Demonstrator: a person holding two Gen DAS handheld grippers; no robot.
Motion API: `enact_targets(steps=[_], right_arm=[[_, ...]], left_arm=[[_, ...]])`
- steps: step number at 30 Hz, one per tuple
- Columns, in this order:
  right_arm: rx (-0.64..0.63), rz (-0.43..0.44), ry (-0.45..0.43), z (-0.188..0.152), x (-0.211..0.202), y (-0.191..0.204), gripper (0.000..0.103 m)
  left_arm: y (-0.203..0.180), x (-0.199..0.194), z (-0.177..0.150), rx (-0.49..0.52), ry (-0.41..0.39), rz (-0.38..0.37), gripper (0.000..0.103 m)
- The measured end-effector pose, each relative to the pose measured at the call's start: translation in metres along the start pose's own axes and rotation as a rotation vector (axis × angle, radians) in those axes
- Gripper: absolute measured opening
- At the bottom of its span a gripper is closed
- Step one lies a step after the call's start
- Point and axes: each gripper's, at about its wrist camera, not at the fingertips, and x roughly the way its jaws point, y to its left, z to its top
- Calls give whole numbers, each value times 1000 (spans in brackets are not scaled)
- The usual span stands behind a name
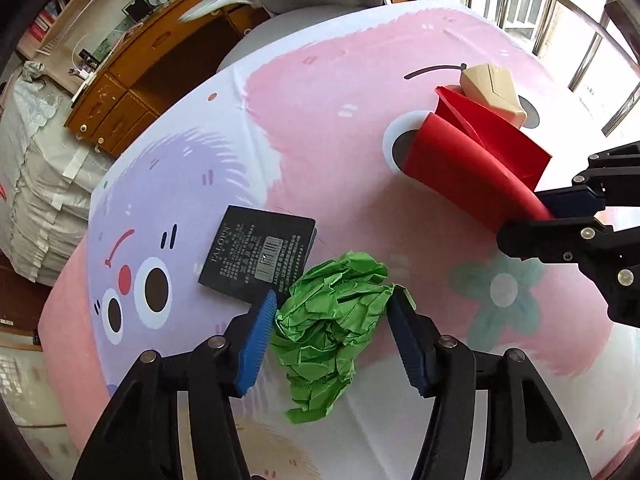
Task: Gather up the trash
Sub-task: 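Grasp the red paper with the right tool while the left tool grasps the crumpled green paper, then carry both papers down over the bin and open both tools to drop them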
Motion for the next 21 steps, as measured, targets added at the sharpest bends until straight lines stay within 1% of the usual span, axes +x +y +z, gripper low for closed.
enact_targets(steps=[3, 4, 8, 12, 15, 17, 21], right_arm=[[8, -1, -6, -8, -5, 6, 15], [9, -2, -10, -11, -7, 9, 14], [23, -3, -34, -26, -22, 25, 14], [45, -3, -69, -51, -46, 47, 14], [69, -9, -97, -78, -67, 70, 14], [80, -25, -119, -99, -82, 90, 14], [95, -66, -173, -149, -111, 140, 14]], left_arm=[[2, -5, -5, -40, -13, -44, 46], [5, -8, -7, -63, -15, -58, 45], [9, -27, -27, -120, -40, -84, 43], [1, -66, -58, -118, -89, -115, 43], [-5, -101, -88, -106, -131, -143, 43], [-11, -127, -114, -90, -161, -157, 43], [-19, -172, -179, -54, -225, -193, 43]])
